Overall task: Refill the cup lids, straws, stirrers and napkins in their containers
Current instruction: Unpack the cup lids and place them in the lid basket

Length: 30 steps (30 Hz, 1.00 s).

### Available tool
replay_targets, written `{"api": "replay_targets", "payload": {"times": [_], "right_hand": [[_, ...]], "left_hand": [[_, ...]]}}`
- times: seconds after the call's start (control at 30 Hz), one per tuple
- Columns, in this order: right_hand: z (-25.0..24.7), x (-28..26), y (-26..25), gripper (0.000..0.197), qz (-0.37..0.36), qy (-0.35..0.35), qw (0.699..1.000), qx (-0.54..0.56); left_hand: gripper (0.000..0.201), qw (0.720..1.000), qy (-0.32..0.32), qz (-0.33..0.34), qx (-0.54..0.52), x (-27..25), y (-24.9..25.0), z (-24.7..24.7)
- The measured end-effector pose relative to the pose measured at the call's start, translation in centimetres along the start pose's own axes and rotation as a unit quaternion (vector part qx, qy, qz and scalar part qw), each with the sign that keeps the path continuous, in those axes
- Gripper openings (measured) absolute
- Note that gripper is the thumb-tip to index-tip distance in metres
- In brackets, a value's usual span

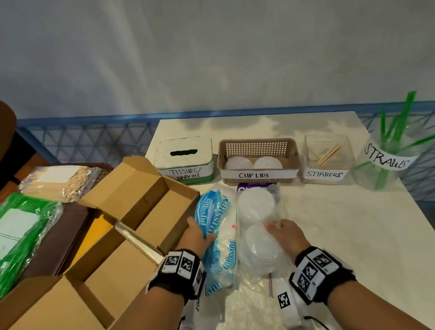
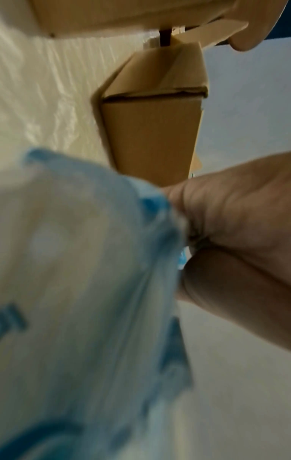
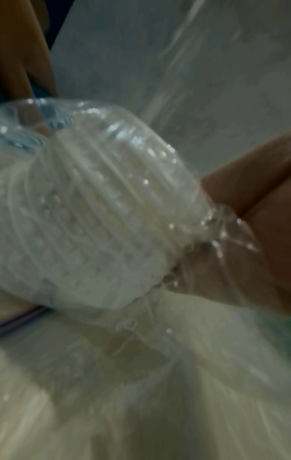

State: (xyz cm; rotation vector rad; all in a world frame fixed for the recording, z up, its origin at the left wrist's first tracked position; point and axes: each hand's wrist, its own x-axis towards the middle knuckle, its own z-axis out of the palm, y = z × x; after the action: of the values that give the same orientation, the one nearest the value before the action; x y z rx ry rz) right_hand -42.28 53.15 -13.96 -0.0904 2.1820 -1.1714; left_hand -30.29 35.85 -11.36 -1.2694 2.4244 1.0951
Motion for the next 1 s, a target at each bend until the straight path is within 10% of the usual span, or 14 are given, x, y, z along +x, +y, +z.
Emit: {"api": "replay_targets", "payload": {"times": [0.23, 0.47, 0.63, 1.0], "right_hand": [[0.4, -0.8, -0.5, 0.06, -0.045, 0.105, 0.992, 0.06], [1.1, -4.4, -5.1, 0.064, -0.279, 0.196, 0.94, -0.006], [3.5, -7.2, -10.4, 0.032, -0.401, 0.057, 0.914, 0.015], [16.7, -14.3, -25.4, 0.023, -0.398, -0.21, 0.893, -0.019]], "left_hand": [[0.079, 0.991, 0.092, 0.023, 0.09, -1.1, 0.9, 1.6], [0.076, 0.982, 0.143, 0.093, 0.082, -4.0, 2.2, -0.4], [0.059, 0.966, 0.227, 0.122, -0.021, -6.5, 1.8, -7.0], [0.058, 0.901, 0.432, 0.031, -0.029, -11.0, -10.3, -34.8]]}}
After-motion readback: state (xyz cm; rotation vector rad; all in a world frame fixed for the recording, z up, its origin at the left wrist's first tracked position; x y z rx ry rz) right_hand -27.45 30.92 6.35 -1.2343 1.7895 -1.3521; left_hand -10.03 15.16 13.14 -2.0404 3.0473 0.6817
